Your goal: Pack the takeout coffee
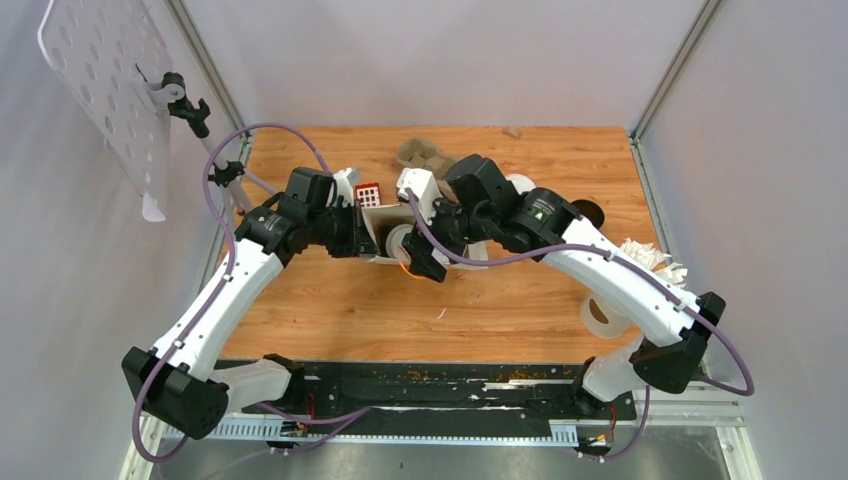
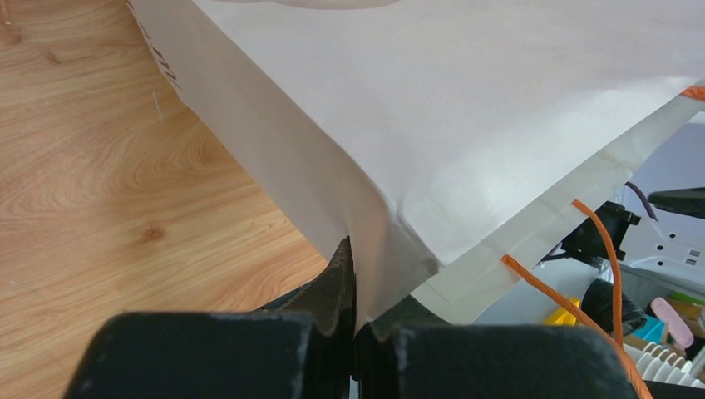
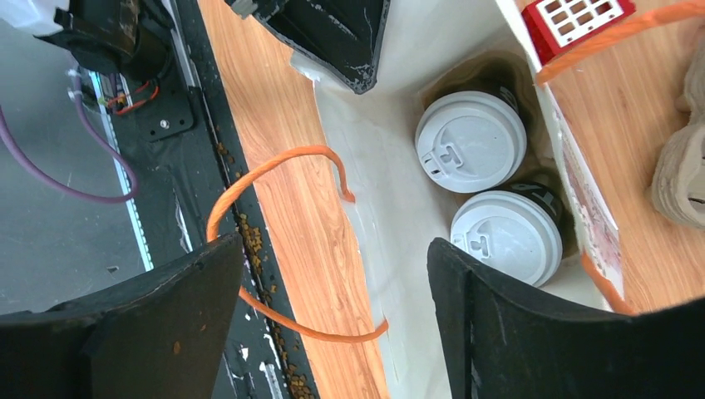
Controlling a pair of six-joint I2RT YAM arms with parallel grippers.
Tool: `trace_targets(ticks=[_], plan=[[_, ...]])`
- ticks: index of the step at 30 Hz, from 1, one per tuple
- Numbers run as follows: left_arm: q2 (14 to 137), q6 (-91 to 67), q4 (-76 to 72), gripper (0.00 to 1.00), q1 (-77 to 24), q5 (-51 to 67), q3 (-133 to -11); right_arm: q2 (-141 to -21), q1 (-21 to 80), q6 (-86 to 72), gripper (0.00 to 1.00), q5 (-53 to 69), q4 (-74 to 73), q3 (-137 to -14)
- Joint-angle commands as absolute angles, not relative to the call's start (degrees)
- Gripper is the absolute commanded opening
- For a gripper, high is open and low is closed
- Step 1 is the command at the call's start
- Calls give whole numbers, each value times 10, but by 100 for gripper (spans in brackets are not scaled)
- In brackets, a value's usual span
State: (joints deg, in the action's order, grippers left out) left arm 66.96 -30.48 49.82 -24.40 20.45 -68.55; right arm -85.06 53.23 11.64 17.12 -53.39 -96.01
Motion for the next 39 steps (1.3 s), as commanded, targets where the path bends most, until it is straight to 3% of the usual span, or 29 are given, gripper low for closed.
trace_targets(ticks=[1,6,15,23,29,36,37,39], plan=[[673,-307,464,1,-246,209,-722,-802,536,75,81,149,-496,-973],[680,-308,473,1,-246,210,-730,-757,534,69,84,111,-480,-958],[685,-305,478,1,-246,212,-736,-687,533,-41,80,1,-447,-920],[692,-304,475,2,-246,218,-743,-679,525,-53,77,-171,-486,-869],[703,-292,486,2,-246,229,-753,-716,471,-70,70,-121,-524,-858],[701,-299,468,2,-246,246,-737,-695,439,-126,51,-65,-451,-749],[701,-298,466,2,-246,249,-735,-692,437,-130,47,-62,-446,-739],[701,-297,469,2,-247,255,-730,-690,434,-132,29,-61,-452,-737]])
